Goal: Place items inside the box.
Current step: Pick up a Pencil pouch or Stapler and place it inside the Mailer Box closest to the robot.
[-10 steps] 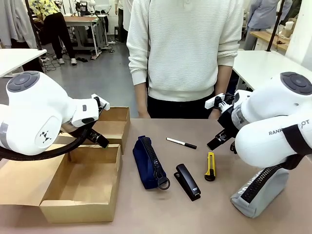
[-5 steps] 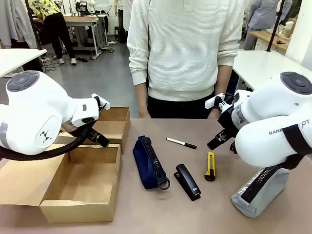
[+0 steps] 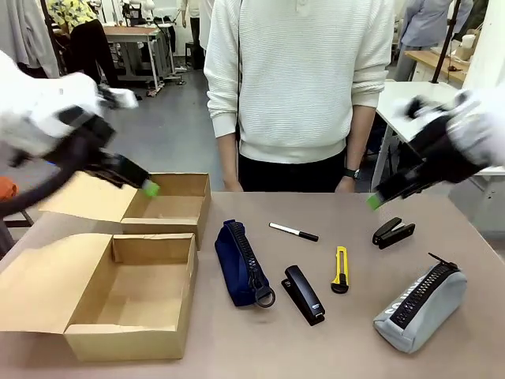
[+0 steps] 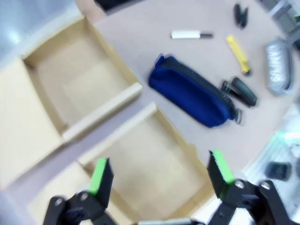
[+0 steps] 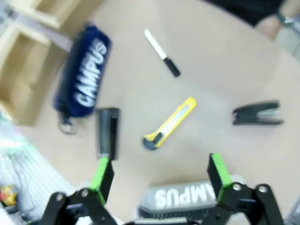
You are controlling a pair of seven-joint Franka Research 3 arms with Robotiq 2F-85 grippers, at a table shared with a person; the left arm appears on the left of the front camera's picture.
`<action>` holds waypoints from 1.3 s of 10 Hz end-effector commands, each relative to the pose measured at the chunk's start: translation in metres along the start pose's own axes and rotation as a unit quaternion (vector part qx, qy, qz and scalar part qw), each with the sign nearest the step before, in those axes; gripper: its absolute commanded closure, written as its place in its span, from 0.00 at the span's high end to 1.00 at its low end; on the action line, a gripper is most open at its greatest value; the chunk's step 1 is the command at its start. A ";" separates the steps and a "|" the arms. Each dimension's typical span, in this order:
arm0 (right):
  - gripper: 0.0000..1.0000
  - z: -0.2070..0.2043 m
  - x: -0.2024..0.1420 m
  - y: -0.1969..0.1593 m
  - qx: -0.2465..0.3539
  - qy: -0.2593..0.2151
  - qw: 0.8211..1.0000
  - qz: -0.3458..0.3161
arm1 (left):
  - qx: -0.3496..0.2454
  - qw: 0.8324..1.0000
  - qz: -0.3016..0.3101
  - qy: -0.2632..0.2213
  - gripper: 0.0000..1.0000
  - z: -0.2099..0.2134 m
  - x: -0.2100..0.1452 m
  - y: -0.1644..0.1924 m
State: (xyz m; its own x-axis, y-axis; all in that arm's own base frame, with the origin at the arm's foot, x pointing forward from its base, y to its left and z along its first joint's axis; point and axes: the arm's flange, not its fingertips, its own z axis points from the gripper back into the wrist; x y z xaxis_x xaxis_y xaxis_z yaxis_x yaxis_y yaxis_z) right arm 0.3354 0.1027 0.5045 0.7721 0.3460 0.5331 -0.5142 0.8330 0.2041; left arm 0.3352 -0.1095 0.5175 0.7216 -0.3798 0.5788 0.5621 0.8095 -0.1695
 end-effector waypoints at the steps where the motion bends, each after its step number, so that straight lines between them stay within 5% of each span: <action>1: 1.00 0.077 -0.049 -0.055 0.105 -0.094 0.978 -0.156 | -0.146 0.985 0.086 0.017 1.00 0.064 -0.036 0.049; 2: 1.00 0.105 -0.077 -0.090 0.164 -0.137 0.956 -0.203 | -0.191 0.969 0.154 -0.039 1.00 0.095 -0.058 0.089; 3: 1.00 0.130 -0.117 -0.135 0.210 -0.209 0.916 -0.271 | -0.249 0.927 0.242 -0.139 1.00 0.132 -0.097 0.149; 5: 1.00 0.151 -0.172 -0.185 0.230 -0.282 0.861 -0.355 | -0.304 0.843 0.359 -0.261 1.00 0.157 -0.166 0.217; 7: 1.00 0.154 -0.218 -0.224 0.204 -0.307 0.824 -0.429 | -0.326 0.752 0.465 -0.334 1.00 0.126 -0.216 0.231; 8: 1.00 0.143 -0.225 -0.229 0.172 -0.296 0.822 -0.456 | -0.312 0.737 0.500 -0.331 1.00 0.102 -0.216 0.228; 9: 1.00 0.182 -0.221 -0.229 0.211 -0.284 0.838 -0.415 | -0.288 0.843 0.387 -0.238 1.00 0.167 -0.238 0.239; 13: 1.00 0.182 -0.221 -0.229 0.211 -0.284 0.838 -0.415 | -0.288 0.843 0.387 -0.238 1.00 0.167 -0.238 0.239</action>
State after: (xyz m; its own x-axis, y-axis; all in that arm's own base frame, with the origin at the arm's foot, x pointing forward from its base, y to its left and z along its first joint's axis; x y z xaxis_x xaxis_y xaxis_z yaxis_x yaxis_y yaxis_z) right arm 0.2156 -0.2370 0.4913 0.7005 -0.6383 0.3193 -0.0439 0.4080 0.9119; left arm 0.2322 0.2458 0.4777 0.8098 0.4901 0.3227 0.1750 0.3232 -0.9300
